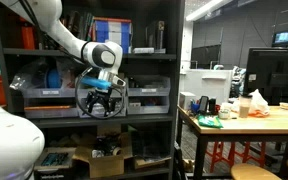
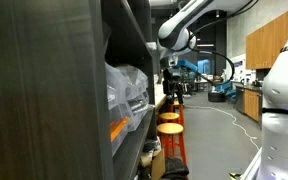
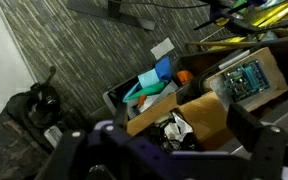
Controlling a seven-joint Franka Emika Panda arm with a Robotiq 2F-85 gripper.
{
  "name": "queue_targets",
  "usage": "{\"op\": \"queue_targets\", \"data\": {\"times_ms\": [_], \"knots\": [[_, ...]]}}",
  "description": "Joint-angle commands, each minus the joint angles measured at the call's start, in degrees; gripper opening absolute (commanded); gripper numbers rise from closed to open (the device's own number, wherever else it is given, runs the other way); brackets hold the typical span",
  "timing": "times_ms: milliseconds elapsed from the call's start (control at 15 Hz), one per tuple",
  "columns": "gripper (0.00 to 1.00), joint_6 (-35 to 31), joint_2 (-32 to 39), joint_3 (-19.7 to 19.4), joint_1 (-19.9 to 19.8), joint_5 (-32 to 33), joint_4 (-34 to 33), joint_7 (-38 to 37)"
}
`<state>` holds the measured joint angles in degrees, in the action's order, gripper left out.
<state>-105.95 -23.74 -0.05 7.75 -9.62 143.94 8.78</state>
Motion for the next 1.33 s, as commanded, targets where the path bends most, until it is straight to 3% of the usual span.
{"op": "queue_targets", "data": {"times_ms": [0, 400, 667, 933, 1267], "knots": [[1.0, 0.21, 0.04, 0.7, -0.75, -0.24, -0.13, 0.22], [1.0, -0.06, -0.51, 0.62, -1.08, -0.03, 0.27, -0.12], [1.0, -0.26, -4.61, -0.57, -4.64, 2.22, 2.14, -3.56], [1.0, -1.56, -8.43, -6.32, -7.43, -1.12, 2.35, 4.17], [1.0, -1.33, -12.01, -12.08, -10.8, -2.14, -0.66, 7.25]]}}
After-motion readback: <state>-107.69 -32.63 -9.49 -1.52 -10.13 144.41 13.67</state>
